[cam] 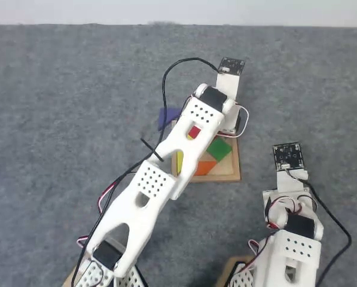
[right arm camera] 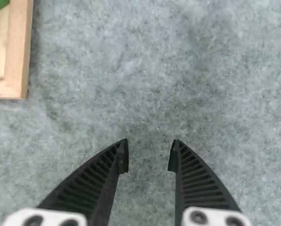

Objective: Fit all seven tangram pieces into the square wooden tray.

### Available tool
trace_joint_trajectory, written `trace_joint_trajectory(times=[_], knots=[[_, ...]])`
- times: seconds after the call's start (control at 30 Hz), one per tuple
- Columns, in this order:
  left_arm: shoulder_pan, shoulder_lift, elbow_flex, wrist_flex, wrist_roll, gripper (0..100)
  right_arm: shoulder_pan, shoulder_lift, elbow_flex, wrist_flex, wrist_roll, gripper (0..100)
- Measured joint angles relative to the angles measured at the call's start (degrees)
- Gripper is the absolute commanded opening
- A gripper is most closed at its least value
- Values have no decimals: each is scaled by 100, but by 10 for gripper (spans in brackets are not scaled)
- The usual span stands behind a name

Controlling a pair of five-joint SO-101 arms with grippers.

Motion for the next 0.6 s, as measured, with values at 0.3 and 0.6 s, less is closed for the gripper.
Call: trace_joint_trajectory(times=[0.3,0.6], knots=[[149,695,-1336,484,149,87,-9,0,0,0,0,158],[167,721,-1354,510,290,98,-26,0,0,0,0,158]])
